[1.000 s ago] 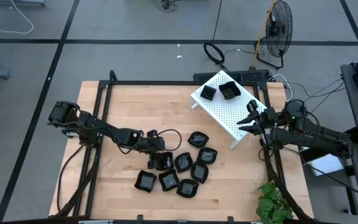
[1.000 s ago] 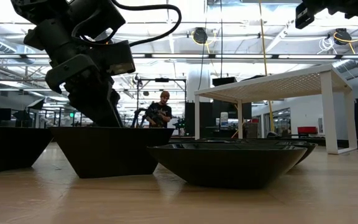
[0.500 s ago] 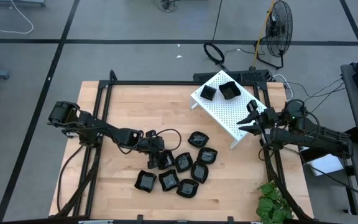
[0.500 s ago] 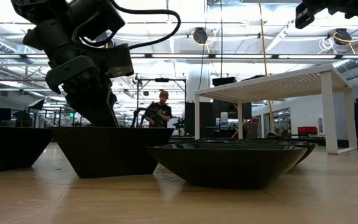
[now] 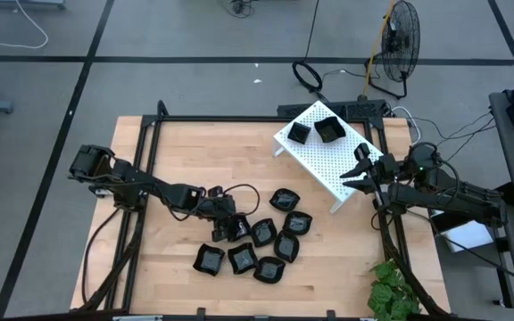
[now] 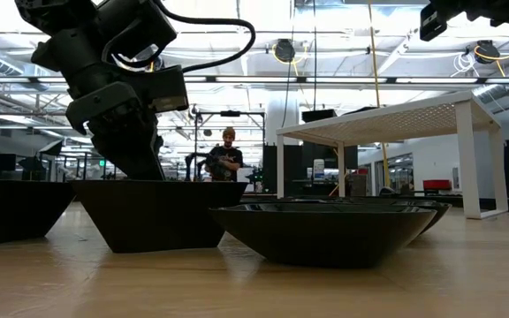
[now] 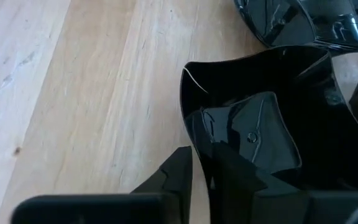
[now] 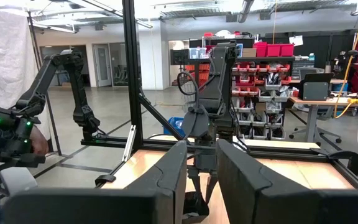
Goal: Pick & Place Mini shaped plates
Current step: Stack the distorted square plate on top of the other distorted square plates on the shelf
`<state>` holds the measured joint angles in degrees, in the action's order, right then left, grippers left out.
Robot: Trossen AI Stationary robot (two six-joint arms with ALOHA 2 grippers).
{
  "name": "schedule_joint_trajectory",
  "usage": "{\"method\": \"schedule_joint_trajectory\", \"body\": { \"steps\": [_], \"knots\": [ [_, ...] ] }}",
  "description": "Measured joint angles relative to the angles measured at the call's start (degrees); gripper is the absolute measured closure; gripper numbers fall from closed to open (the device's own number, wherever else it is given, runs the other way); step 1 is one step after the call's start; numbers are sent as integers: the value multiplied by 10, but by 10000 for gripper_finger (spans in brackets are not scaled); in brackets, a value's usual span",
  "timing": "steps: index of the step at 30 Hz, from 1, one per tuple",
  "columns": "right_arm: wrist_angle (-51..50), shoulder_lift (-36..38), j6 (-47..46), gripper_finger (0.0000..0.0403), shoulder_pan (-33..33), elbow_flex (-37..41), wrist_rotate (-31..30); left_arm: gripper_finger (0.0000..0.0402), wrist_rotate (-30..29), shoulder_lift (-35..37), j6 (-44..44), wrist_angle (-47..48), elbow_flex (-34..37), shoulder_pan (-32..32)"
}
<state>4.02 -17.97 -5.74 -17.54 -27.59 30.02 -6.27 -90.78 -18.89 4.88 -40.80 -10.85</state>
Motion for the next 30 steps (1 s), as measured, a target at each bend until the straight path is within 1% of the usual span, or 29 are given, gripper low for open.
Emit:
{"method": "schedule_joint_trajectory", "body": {
  "steps": [4, 5, 10, 13, 18, 22, 25, 27, 30],
  "knots": [
    [0, 0, 0, 330, 0, 0, 0, 388, -8, 0, 5, -4, 0, 0],
    [0, 0, 0, 330, 0, 0, 0, 393, -10, 0, 6, -5, 0, 1],
    [0, 0, 0, 330, 0, 0, 0, 394, -30, 12, 31, -6, 0, 1],
    [0, 0, 0, 330, 0, 0, 0, 396, -60, 40, 64, 4, 1, 4],
    [0, 0, 0, 330, 0, 0, 0, 397, -154, 109, 142, 2, 1, 6],
    [0, 0, 0, 330, 0, 0, 0, 394, -285, 168, 223, -25, 1, 8],
    [0, 0, 0, 330, 0, 0, 0, 398, -379, 198, 303, -76, 1, 12],
    [0, 0, 0, 330, 0, 0, 0, 396, -424, 208, 354, -123, 1, 17],
    [2, 0, -2, 330, 0, 0, 0, 396, -449, 212, 432, -201, 1, 31]
  ]
}}
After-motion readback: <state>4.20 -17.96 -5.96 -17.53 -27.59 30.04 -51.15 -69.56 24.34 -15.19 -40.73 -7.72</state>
